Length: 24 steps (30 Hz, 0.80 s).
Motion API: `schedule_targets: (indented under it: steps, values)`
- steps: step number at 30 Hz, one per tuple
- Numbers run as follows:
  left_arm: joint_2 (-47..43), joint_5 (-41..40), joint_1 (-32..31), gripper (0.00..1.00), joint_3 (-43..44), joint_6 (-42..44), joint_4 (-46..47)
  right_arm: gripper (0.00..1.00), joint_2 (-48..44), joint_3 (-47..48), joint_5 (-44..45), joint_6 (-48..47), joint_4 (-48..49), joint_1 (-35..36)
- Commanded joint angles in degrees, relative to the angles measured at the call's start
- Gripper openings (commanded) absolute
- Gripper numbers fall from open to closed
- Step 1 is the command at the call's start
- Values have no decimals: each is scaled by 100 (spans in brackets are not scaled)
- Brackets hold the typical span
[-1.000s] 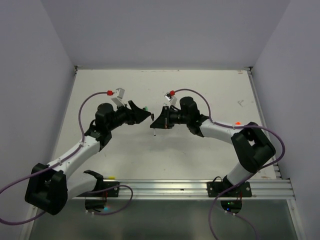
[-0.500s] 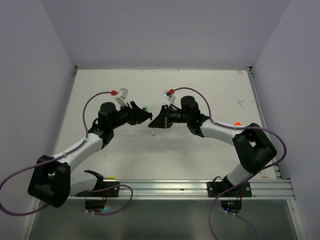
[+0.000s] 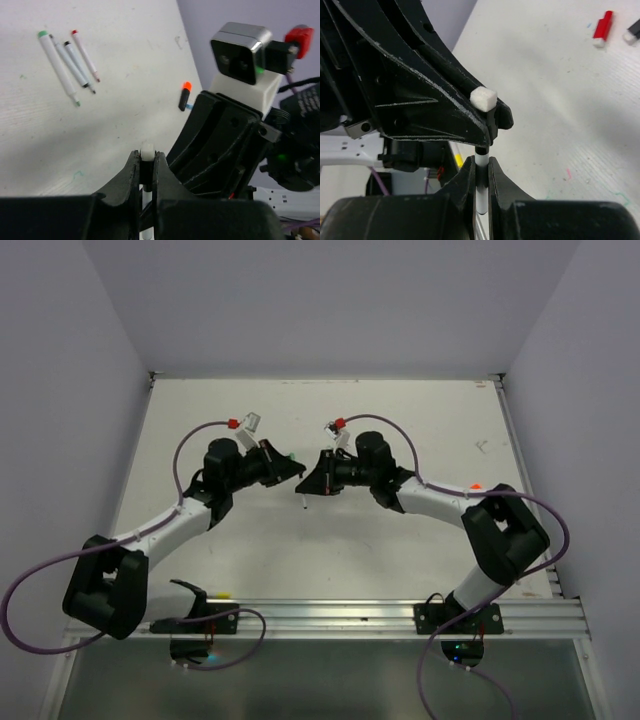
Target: Open the pen caps
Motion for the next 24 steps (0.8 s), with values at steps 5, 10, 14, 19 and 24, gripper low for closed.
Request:
schedule_targets:
  steps: [5,10,14,19,24]
  values:
    - [239,-2758,-12,0,1275,-624,-2058,0,-112,851,3017,-1689,-2618,688]
    - [573,-3122,14,0,1725,-643,-2182,0,134,1019,3793,-1901,-3411,838]
    - [338,-2772,127,0,1245,-686,-1516,0,126,1107,3829,-2086,-3579,847]
    - [-155,-1858,532,0,488,-529,204,0,117,1107,2689,-2060,-3377,681]
    - [-481,-1015,822,0,74,-37,1066,0,414,950,800,-1192,-2195,198]
